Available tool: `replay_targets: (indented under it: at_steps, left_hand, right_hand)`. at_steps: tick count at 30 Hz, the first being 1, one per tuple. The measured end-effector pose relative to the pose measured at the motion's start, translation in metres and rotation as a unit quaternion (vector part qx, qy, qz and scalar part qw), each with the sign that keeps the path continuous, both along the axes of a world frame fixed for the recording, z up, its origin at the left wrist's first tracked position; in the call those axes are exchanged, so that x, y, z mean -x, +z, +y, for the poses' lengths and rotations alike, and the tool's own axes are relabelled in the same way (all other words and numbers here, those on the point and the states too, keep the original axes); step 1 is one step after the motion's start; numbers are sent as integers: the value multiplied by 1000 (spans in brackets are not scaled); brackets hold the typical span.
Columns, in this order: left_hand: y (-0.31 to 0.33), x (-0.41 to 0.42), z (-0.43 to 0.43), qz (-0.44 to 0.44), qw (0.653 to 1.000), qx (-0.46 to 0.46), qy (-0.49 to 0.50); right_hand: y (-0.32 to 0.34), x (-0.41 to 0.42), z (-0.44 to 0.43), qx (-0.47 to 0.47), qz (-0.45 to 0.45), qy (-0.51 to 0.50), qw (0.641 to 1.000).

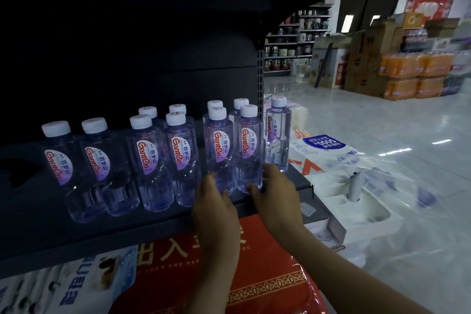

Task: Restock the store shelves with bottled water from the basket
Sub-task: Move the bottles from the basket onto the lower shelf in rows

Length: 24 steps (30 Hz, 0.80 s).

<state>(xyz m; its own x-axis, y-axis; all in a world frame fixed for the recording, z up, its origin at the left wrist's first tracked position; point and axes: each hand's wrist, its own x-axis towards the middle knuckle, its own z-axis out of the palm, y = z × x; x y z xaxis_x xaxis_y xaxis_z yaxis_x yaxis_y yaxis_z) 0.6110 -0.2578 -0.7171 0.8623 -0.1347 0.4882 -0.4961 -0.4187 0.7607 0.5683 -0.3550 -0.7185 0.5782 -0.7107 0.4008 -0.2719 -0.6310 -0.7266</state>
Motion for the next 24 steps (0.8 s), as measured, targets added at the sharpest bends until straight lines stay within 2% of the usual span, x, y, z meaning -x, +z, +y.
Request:
replay_targets:
  at_steps: [8,12,15,18,24]
  left_hand:
    - [0,2,2,21,999,-24,-30]
    - [7,19,15,-8,990,-119,-72]
    - [3,43,28,-69,969,-220,-86]
    - [0,81,39,-86,947,-290,-109]
    - [-21,162,53,-141,904,-350,-202]
  right_hand:
    - [1,11,7,-35,-2,15,999]
    - [7,54,14,31,97,17,995]
    - [19,94,21,73,169,11,983]
    - [27,134,31,105,209,-18,972]
    - [9,218,56,118,242,-57,961]
